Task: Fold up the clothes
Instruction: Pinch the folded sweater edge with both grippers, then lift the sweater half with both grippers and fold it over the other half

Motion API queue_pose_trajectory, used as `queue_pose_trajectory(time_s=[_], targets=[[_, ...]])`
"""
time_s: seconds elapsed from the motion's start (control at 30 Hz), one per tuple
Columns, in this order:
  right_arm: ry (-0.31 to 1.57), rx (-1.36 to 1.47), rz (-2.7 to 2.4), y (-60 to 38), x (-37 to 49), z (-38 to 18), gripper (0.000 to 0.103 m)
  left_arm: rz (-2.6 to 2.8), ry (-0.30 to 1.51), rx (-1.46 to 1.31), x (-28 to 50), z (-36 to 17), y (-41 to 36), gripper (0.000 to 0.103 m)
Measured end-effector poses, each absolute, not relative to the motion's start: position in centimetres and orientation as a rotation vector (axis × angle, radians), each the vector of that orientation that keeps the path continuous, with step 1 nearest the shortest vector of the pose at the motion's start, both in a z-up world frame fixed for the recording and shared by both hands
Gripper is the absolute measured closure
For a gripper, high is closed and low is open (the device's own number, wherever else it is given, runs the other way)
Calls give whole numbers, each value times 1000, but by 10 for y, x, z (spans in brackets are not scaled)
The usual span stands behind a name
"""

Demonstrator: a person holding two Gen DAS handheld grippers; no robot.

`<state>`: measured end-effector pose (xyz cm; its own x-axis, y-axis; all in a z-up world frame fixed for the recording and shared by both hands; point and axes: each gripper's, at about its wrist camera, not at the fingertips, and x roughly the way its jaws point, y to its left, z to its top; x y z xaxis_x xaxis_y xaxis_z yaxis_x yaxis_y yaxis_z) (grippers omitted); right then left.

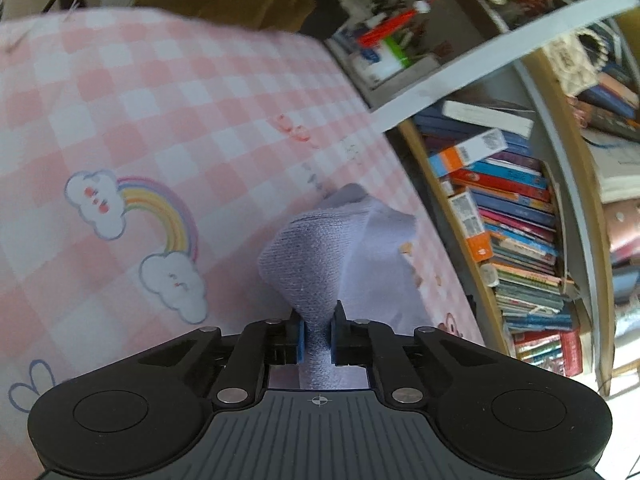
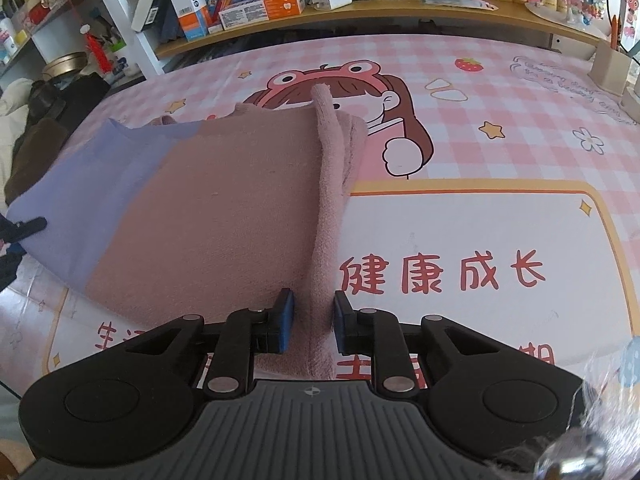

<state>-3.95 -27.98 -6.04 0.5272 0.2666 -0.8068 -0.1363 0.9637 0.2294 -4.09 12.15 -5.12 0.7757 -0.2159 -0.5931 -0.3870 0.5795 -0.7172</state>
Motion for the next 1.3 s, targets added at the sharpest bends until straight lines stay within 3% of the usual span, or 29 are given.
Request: queue_pose_trajectory(time_s=[0.33,0.4,0.47,0.6,0.77,1.1,1.3], targets=[[968,83,342,-280,-39,-60,84,55,608,-803,-46,-2,75,94],[948,47,352,-279,-41,-57,81,47,599,-743,-47,7,62,94],[914,17,383,-281,-45,-52,71,58,589,-688,-49,14,54,94],[874,42,435,-294,-48,-43,71,82,571,-568,-51,26,38,94],[950,136,485,-307,-31,-56,93,73,555,-413,-54,43,9,94],[961,218,564,-318,-21,-65,94,-105,518,52,-74,59,-123,93],[974,272,608,-328,-18,-68,94,-234,707,380,-76,10,-201,85]])
